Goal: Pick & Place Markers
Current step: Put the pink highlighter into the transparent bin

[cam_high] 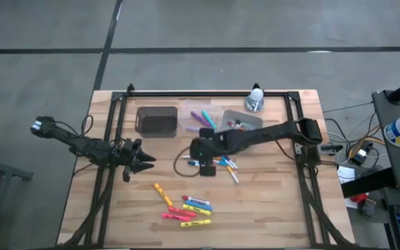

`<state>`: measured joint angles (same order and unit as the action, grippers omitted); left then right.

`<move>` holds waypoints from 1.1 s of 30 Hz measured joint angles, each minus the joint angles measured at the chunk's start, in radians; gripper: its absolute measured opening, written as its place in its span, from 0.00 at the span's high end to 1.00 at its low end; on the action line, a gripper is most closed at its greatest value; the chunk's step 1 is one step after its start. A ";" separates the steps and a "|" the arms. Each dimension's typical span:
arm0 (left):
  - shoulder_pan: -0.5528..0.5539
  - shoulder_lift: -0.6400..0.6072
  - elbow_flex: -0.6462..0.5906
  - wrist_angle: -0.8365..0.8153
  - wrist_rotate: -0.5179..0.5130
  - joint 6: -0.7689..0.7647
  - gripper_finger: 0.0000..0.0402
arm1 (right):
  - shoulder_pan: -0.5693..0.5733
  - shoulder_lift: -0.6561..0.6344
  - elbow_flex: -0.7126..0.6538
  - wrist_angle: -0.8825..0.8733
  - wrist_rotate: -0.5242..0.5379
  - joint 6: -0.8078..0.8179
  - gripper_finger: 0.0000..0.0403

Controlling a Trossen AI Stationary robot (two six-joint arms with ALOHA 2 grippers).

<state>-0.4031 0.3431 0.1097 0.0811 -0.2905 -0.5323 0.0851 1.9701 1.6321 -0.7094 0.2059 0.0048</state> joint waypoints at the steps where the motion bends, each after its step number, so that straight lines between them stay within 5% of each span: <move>1: 0.000 0.000 0.000 0.000 0.000 0.000 0.65 | 0.013 0.000 0.000 -0.001 0.001 0.013 0.67; 18: 0.000 0.000 0.000 0.001 0.000 -0.018 0.65 | 0.238 0.027 -0.018 -0.009 -0.024 0.217 0.69; 33: -0.001 0.034 0.000 0.047 -0.008 -0.026 0.65 | 0.376 0.045 -0.023 0.094 -0.019 0.225 0.70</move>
<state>-0.4038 0.3767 0.1097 0.1280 -0.2985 -0.5583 0.4614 2.0154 1.6094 -0.6155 0.1872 0.2293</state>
